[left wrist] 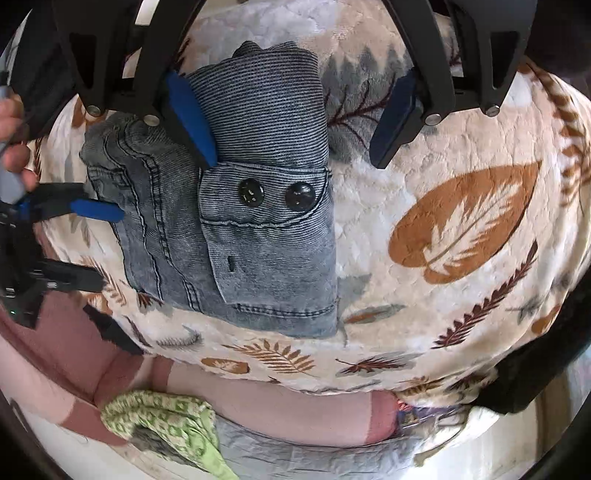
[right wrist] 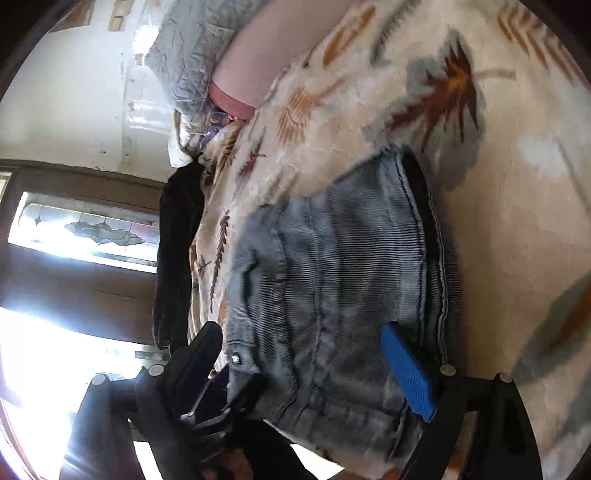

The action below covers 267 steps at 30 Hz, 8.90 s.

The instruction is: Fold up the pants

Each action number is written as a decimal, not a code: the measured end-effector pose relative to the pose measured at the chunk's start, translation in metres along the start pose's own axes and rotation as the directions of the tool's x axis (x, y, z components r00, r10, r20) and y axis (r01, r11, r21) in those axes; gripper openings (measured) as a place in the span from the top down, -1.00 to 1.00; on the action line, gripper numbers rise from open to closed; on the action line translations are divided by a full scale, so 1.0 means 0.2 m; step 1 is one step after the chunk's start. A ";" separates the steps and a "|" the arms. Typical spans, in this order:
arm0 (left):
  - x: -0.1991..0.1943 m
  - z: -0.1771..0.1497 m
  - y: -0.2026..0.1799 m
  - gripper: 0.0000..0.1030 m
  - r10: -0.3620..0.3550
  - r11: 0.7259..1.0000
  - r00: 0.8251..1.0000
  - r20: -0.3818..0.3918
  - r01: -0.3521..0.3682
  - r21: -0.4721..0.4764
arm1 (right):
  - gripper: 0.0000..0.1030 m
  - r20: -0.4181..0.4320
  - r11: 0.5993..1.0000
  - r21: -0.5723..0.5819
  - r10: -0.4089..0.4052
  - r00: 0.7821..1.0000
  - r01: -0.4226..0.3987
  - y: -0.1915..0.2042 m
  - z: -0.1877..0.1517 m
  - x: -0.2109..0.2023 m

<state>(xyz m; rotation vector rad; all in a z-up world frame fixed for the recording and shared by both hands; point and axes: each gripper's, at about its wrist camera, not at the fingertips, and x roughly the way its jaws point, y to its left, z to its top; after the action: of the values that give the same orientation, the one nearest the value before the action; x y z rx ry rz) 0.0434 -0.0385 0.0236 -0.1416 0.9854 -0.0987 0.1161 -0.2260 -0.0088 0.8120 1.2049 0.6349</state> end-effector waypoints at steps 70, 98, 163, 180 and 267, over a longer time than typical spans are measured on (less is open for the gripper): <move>-0.17 0.12 0.15 -0.68 -0.107 0.988 0.989 0.104 0.117 -0.101 | -0.84 0.152 1.000 0.011 -0.029 0.988 0.028 -0.16 -0.25 -0.51; -0.03 0.24 0.23 -0.67 0.050 0.995 0.998 0.025 -0.047 -0.083 | -0.84 0.012 0.991 0.053 -0.125 0.992 0.124 -0.26 0.01 -0.27; -0.16 0.43 -0.04 0.41 -0.141 0.987 0.983 0.118 0.131 0.090 | 0.61 0.092 0.944 -0.252 -0.196 0.976 0.213 0.28 0.16 -0.21; 0.41 0.49 0.31 -0.36 -0.118 0.978 0.993 -0.017 0.113 -0.176 | 0.08 0.006 0.932 -0.165 -0.326 0.945 0.323 -0.03 0.40 0.29; 0.29 0.30 0.33 -0.67 -0.229 0.953 0.973 0.035 0.232 -0.197 | -0.22 -0.072 0.840 -0.265 -0.507 0.859 0.473 0.36 0.71 0.50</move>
<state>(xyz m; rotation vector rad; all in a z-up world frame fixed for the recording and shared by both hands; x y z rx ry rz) 0.1261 0.0219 -0.0030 -0.4426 0.9629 -0.2126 0.2772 -0.1345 0.0157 0.2321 1.3676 0.4008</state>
